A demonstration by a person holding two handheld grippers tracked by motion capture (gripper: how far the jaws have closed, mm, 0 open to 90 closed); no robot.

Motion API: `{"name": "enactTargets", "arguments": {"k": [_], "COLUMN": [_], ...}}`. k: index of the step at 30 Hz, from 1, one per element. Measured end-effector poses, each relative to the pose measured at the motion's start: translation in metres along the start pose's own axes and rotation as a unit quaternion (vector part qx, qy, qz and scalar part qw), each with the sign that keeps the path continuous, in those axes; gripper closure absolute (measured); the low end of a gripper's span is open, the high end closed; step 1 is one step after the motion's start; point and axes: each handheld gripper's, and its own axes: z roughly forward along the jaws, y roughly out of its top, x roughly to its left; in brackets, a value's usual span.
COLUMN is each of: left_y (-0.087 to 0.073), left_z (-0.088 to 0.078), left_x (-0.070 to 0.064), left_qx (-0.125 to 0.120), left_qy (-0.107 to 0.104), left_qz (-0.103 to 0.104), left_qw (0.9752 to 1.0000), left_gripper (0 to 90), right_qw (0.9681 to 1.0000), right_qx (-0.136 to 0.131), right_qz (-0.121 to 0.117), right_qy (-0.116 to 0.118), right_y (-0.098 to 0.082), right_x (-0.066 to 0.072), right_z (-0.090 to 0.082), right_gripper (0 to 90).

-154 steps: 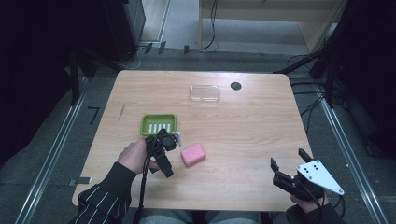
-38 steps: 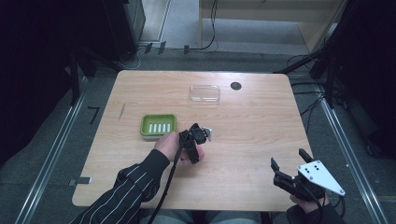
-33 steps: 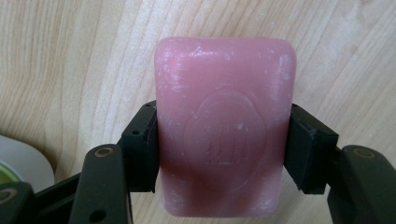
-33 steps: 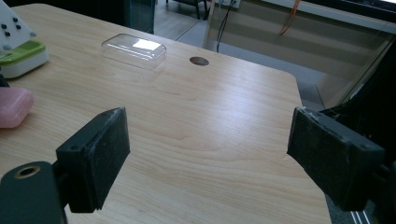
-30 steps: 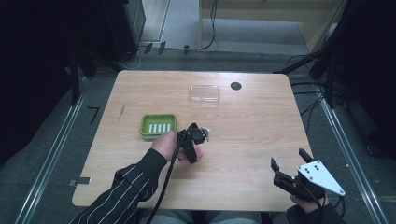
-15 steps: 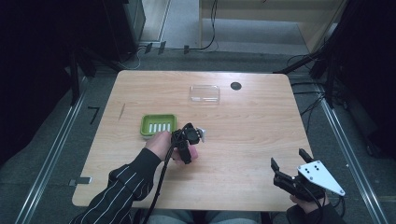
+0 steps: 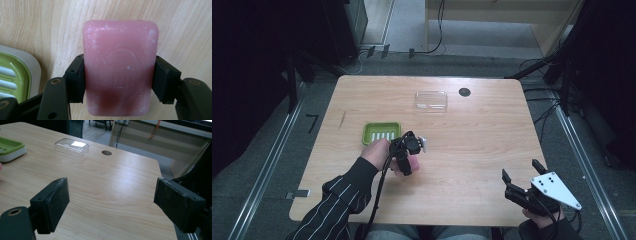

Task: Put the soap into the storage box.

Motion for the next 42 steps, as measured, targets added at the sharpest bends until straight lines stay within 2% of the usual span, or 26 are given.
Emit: {"name": "enactTargets", "arguments": {"k": [5,7,9,11,16,21,29,42], "left_y": [-0.005,-0.007,-0.010,-0.012,-0.019,-0.024,-0.032,-0.041], "left_z": [-0.002,-0.003,-0.004,-0.006,-0.009,-0.012,-0.016,-0.024], "left_x": [0.002,0.003,0.004,0.006,0.010,0.013,0.020,0.031], "left_qx": [0.001,0.009,0.003,0.006,0.002,0.008,0.006,0.006], "left_qy": [0.001,-0.001,0.000,-0.006,-0.002,0.000,0.005,0.018], "left_qz": [0.005,0.011,0.015,0.014,0.012,0.018,0.000,-0.006], "left_qw": [1.0000,0.9999,0.9999,0.9999,0.9999,0.9998,1.0000,0.9998], "left_gripper": [38.8,38.8,38.8,38.8,38.9,38.8,38.8,38.9], "right_qw": [1.0000,1.0000,1.0000,1.0000,1.0000,1.0000,1.0000,1.0000], "right_qx": [0.000,0.000,0.000,-0.001,0.000,0.000,0.000,0.001], "right_qz": [0.000,0.000,0.000,0.001,0.001,0.000,0.001,0.001], "right_qy": [0.000,0.000,0.000,0.000,0.000,0.000,-0.001,0.000], "right_y": [0.000,0.000,0.000,0.000,0.000,0.000,0.000,0.000], "right_x": [0.000,0.000,0.000,0.000,0.000,0.000,0.000,0.000], "right_z": [0.000,0.000,0.000,0.000,0.000,0.000,0.000,0.000], "right_gripper": [13.7,13.7,13.8,13.7,13.7,13.7,13.7,13.7]}}
